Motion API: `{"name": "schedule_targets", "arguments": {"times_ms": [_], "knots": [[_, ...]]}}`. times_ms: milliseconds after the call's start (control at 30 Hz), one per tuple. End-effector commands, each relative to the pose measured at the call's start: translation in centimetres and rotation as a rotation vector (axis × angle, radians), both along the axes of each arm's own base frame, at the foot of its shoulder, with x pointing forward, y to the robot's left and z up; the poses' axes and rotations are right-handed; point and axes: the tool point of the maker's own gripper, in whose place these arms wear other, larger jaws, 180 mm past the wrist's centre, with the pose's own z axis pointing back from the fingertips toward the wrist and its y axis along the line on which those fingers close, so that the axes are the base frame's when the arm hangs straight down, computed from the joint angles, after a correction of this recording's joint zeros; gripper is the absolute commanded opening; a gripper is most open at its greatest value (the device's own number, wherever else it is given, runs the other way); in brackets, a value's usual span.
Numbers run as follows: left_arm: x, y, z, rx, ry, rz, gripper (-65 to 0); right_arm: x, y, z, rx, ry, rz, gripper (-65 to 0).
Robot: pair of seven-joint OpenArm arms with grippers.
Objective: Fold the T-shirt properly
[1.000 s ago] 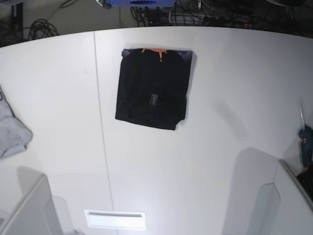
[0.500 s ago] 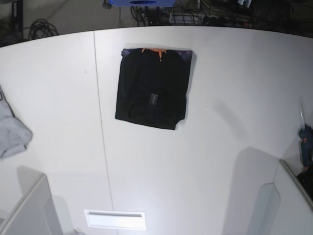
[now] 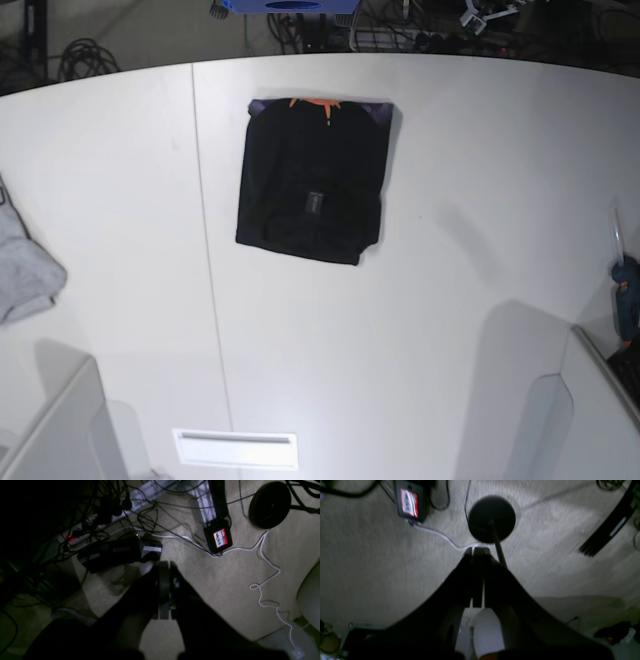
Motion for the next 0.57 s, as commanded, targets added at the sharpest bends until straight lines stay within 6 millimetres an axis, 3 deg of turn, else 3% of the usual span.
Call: {"name": "schedule_targets", "arguments": {"times_ms": [0,200,300,533], "knots": [[-0.9,-0.1,0.2,-0.011,0.017,0.000,-65.0,-0.7,-0.6,0.2,-0.009,0.007,-0.001,-65.0],[-0.1,-0.5,0.0,-0.016,0.001,0.005,-65.0,0.1,-1.3,0.1,-0.016,-0.007,0.010,-65.0],[-0.1,-1.7,-0.2,-0.034,-0.001,0.023,-65.0,0.2,-2.3,0.2,-0.031,-0.007,0.016,-65.0],[-0.9,-1.1,0.0,-0.013,-0.019,0.161,-65.0,0.4,-2.0,0.1,-0.026,-0.013,0.015,-65.0]]}}
